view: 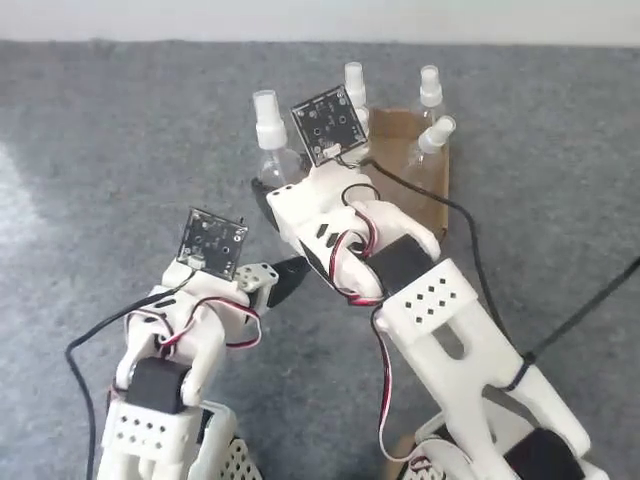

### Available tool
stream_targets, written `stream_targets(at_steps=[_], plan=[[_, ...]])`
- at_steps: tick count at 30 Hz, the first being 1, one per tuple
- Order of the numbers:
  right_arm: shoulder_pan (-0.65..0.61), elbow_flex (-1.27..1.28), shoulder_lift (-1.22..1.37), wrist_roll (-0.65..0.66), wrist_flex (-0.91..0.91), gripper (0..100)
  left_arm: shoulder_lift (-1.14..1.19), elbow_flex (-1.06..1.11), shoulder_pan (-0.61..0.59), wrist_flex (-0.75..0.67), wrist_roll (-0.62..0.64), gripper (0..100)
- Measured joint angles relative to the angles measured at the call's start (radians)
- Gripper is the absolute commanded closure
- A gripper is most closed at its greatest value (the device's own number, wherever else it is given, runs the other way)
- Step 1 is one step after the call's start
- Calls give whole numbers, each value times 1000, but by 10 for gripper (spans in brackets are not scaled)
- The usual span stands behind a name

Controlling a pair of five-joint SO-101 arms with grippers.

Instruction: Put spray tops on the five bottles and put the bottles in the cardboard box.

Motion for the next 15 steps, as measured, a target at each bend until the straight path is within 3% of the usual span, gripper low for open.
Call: stream_targets(at_steps=[7,15], plan=[[6,-9,-81,0,146,992,-9,0,-31,-11,-6,641],[6,6,-190,61,166,992,-2,0,-31,-14,-11,664]])
